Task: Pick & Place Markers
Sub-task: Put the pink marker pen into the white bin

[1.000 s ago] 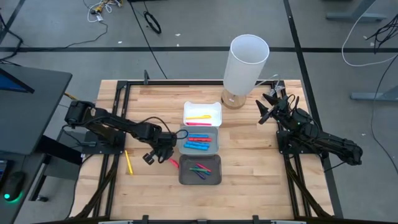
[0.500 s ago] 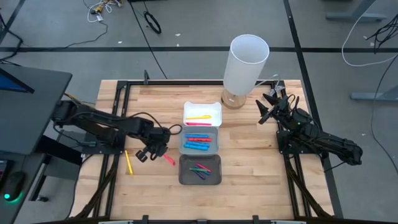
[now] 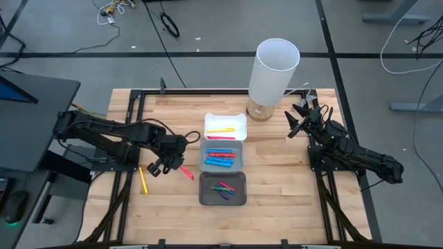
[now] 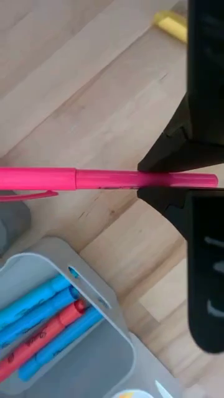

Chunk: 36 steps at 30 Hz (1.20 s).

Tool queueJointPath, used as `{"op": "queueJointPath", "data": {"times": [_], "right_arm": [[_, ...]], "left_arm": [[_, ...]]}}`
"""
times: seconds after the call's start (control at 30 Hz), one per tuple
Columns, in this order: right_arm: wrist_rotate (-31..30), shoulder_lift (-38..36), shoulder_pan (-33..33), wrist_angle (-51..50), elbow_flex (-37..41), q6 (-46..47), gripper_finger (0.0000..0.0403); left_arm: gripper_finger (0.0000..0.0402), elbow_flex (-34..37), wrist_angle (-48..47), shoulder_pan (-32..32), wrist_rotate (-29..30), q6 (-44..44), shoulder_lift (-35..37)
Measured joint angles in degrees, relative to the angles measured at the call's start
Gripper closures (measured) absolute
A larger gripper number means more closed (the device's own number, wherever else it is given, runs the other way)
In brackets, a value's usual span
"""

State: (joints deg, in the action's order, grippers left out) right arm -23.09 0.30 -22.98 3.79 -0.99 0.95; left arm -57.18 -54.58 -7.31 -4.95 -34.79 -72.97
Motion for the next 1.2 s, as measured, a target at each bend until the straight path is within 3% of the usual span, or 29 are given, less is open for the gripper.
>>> {"op": "queueJointPath", "data": {"times": [0.5, 0.87, 1.2], "right_arm": [[0.0, 0.0, 0.0, 0.0, 0.0, 0.0, 0.0152], [0.0, 0.0, 0.0, 0.0, 0.0, 0.0, 0.0152], [0.0, 0.0, 0.0, 0.0, 0.0, 0.0, 0.0152]], "left_arm": [[0.0374, -11.3, -5.5, -3.5, 1.0, 6.5, 0.0], [0.0376, -13.4, -5.8, -7.2, 2.2, 12.4, -0.7], [0.0377, -20.9, -6.8, -5.8, 3.8, 12.7, -10.6]]}}
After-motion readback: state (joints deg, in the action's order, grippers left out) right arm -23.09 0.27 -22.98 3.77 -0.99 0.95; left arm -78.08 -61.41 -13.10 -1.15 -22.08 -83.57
